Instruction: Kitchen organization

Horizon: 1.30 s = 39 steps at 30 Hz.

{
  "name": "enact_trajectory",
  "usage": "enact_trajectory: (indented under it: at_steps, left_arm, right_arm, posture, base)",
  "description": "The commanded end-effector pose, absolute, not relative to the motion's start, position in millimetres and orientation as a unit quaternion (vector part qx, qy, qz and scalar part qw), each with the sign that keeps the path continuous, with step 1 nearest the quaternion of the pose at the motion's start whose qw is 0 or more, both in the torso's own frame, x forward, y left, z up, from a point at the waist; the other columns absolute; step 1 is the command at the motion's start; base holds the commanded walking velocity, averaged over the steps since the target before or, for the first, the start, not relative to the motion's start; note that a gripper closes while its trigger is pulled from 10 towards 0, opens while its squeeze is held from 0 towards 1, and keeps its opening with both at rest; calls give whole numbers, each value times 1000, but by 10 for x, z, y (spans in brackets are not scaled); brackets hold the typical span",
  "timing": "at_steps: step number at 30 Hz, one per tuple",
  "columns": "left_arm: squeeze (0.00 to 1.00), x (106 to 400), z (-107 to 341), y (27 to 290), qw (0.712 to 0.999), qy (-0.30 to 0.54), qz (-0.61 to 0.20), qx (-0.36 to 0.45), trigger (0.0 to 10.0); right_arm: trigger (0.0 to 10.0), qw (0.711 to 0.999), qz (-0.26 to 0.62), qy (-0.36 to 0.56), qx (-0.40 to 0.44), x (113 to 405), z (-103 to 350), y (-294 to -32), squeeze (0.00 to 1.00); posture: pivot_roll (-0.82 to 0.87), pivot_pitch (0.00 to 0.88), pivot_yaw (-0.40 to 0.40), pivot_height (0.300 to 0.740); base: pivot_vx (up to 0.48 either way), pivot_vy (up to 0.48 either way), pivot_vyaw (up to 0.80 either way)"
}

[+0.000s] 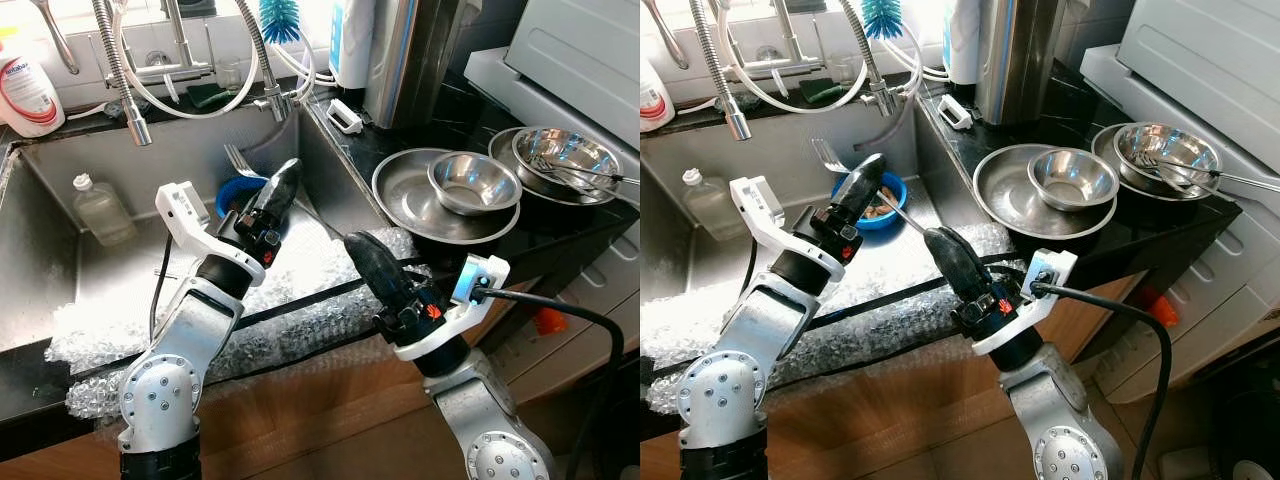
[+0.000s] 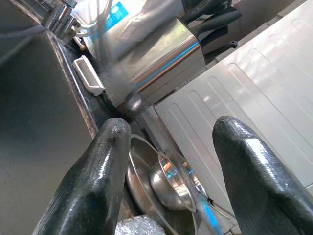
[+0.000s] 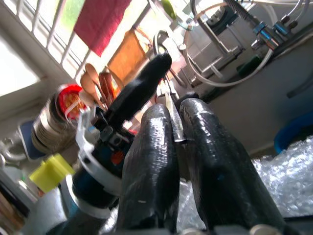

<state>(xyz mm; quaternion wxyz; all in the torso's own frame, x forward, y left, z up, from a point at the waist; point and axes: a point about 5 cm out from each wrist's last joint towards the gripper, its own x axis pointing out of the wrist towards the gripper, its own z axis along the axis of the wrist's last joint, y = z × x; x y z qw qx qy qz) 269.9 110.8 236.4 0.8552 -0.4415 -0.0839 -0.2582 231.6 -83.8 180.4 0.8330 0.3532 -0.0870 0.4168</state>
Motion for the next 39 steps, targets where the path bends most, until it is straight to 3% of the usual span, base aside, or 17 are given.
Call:
enact_trajectory:
  at_steps: [1,2,3,35,36,37,38,39]
  left_arm:
    - [0,2658,2387,1102,857,-89,-260,-436,3725]
    - [0,2661,2382,1106,857,-89,-258,-436,706]
    - [0,2663,2377,1113,858,-90,-256,-437,0]
    - [0,2656,2450,1191,840,-109,-253,-468,0]
    - [0,2658,2453,1197,840,-110,-252,-468,0]
    - [0,2659,2454,1200,840,-111,-251,-469,0]
    - [0,2664,2456,1209,841,-113,-247,-468,0]
    - [0,2673,2465,1229,841,-116,-242,-470,0]
  right_arm:
    - [10000,833,426,-94,341,2279,1845,-824,0]
    - [10000,832,426,-94,341,2279,1845,-824,0]
    - [10000,832,427,-93,341,2279,1845,-822,0]
    - [10000,846,426,-80,310,2296,1803,-798,0]
    - [10000,847,423,-81,310,2301,1803,-800,298]
    - [10000,848,422,-81,310,2304,1803,-801,298]
    - [10000,849,419,-82,311,2310,1804,-805,1000]
    - [10000,849,419,-84,310,2313,1807,-807,1000]
  posture:
    - [-10,114,-14,740]
    - [-10,116,-14,740]
    - [-10,118,-16,740]
    - [0,129,-13,740]
    - [0,129,-12,740]
    - [0,129,-12,740]
    - [-1,129,-12,740]
    - [-2,129,-11,740]
  base:
    - [0,0,0]
    - [0,0,0]
    - [0,0,0]
    - [0,0,0]
    - [0,0,0]
    - [0,0,0]
    - [0,0,0]
    - [0,0,0]
